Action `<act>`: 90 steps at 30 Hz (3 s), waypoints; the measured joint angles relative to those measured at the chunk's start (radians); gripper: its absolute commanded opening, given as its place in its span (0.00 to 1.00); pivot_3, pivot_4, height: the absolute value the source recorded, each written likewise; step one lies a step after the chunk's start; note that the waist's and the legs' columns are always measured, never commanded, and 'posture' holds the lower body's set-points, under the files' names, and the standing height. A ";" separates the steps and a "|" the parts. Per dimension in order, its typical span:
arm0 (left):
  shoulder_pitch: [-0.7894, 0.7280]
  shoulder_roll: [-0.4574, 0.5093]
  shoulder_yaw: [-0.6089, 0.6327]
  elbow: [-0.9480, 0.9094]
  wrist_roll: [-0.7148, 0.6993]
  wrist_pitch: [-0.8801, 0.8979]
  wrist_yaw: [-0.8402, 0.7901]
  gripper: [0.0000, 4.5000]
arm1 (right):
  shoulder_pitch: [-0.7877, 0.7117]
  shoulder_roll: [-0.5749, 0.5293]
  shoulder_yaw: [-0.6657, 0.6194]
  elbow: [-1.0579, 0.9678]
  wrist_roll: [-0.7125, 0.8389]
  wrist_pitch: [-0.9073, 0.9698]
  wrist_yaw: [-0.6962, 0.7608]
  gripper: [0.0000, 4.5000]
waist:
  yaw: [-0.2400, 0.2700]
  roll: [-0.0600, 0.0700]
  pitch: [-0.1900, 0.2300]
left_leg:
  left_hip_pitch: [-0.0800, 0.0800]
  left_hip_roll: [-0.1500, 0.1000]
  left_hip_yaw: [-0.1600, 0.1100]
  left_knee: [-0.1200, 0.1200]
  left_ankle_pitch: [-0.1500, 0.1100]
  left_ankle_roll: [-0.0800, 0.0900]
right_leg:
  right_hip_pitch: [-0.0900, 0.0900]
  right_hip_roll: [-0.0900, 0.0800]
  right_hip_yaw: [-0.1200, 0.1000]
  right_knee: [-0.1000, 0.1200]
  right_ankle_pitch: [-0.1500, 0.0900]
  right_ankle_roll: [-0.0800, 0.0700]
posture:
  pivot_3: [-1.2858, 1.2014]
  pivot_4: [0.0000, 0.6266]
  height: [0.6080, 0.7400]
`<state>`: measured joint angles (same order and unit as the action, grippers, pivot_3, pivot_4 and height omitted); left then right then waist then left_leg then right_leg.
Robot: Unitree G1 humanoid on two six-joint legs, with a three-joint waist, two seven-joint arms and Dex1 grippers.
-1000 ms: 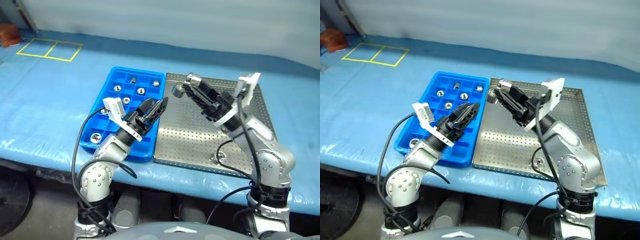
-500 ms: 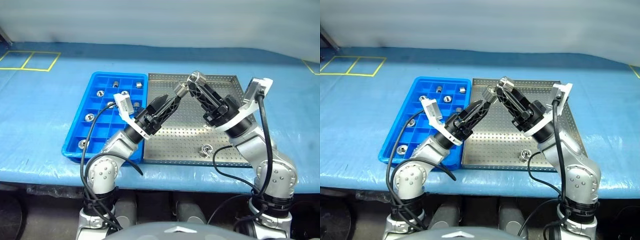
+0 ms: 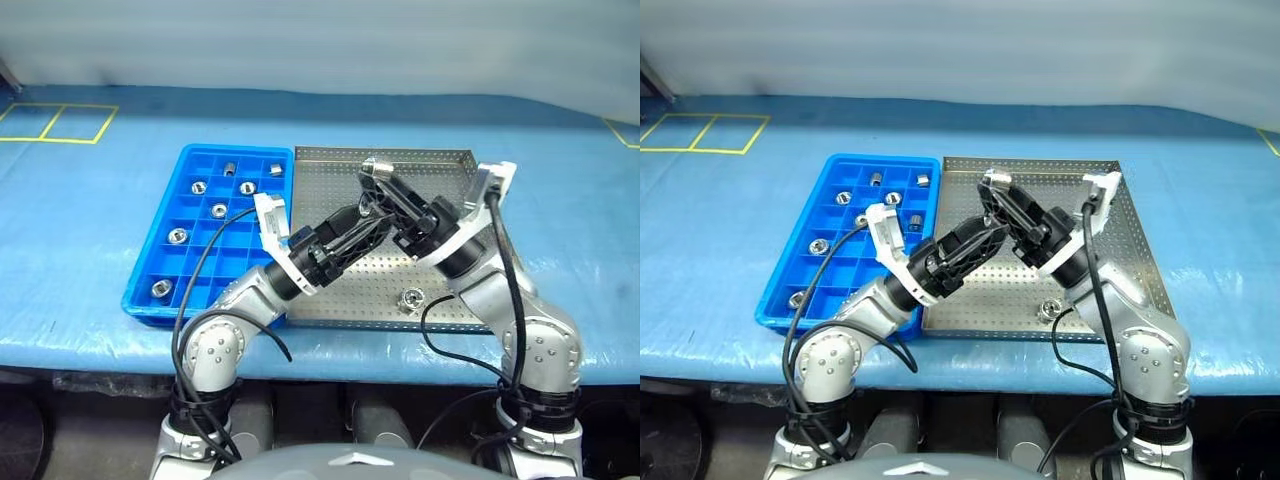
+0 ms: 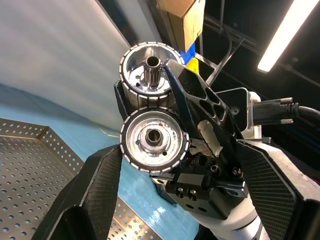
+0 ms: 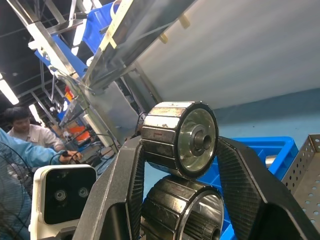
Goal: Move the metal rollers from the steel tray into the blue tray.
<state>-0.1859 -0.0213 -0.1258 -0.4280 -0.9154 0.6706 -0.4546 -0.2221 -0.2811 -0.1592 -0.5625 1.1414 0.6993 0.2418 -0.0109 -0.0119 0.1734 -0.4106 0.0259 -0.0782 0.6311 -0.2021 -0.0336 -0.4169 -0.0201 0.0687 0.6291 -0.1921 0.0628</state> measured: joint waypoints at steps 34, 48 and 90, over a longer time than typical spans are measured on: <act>0.031 0.027 0.066 -0.012 -0.008 -0.086 0.030 0.86 | -0.048 0.074 -0.059 0.118 0.446 -0.067 -0.275 0.40 | 0.000 0.000 0.000 | -0.001 0.000 0.000 -0.001 0.000 0.000 | -0.001 0.000 0.000 -0.001 0.000 0.000 | 0.56 0.24 1.00; 0.013 0.027 0.000 -0.002 0.002 -0.086 0.010 0.86 | -0.040 0.059 -0.005 0.117 0.452 -0.064 -0.269 0.40 | 0.000 0.000 0.000 | -0.001 0.000 0.000 -0.002 0.000 0.001 | -0.001 0.000 0.000 -0.002 0.000 0.000 | 0.56 0.24 1.00; -0.021 -0.009 0.007 0.033 0.042 -0.099 0.038 0.38 | -0.027 0.053 0.033 0.117 0.432 -0.064 -0.268 0.40 | 0.000 0.000 0.000 | -0.002 0.000 0.000 -0.002 0.000 0.001 | -0.002 0.000 0.000 -0.002 0.000 0.000 | 0.56 0.24 1.00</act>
<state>-0.2066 -0.0307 -0.1185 -0.3955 -0.8737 0.5715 -0.4169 -0.2491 -0.2282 -0.1263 -0.4451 1.5734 0.6350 -0.0258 -0.0111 -0.0116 0.1735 -0.4131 0.0259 -0.0783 0.6290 -0.2025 -0.0330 -0.4193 -0.0202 0.0689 0.6268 -0.1925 0.0626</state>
